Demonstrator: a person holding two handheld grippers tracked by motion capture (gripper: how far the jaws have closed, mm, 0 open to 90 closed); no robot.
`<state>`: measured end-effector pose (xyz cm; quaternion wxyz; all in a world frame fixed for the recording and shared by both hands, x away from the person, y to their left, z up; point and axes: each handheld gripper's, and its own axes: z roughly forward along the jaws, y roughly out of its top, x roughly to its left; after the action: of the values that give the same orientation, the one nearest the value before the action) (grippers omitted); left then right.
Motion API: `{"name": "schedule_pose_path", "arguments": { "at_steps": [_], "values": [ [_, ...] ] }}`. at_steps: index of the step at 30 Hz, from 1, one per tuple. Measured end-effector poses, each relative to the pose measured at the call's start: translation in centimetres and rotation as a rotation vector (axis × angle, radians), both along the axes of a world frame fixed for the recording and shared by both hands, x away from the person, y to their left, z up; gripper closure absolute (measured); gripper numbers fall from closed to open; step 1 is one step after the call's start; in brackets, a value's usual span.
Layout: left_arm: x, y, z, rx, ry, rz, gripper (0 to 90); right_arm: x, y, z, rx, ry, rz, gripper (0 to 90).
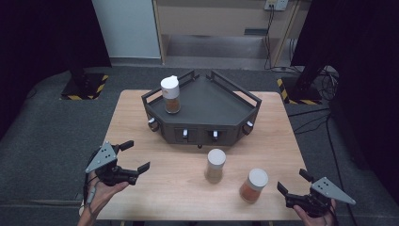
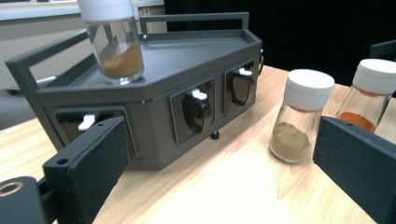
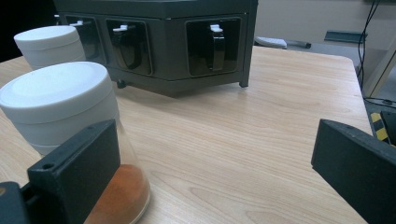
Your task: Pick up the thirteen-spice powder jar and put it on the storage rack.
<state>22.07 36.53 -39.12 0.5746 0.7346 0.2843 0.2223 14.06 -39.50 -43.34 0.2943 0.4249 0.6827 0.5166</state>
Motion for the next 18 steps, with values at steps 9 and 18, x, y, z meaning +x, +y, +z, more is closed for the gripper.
{"name": "schedule_pose_path", "arguments": {
  "at_steps": [9,18],
  "values": [
    [-0.7,0.5,-2.4,-0.016,0.03,0.024,2.6,0.0,0.0,0.0,-0.003,-0.001,0.001,1.3],
    [-1.2,0.9,-4.1,-0.018,0.058,0.043,2.6,0.0,0.0,0.0,-0.003,-0.001,0.003,1.3]
  ]
}}
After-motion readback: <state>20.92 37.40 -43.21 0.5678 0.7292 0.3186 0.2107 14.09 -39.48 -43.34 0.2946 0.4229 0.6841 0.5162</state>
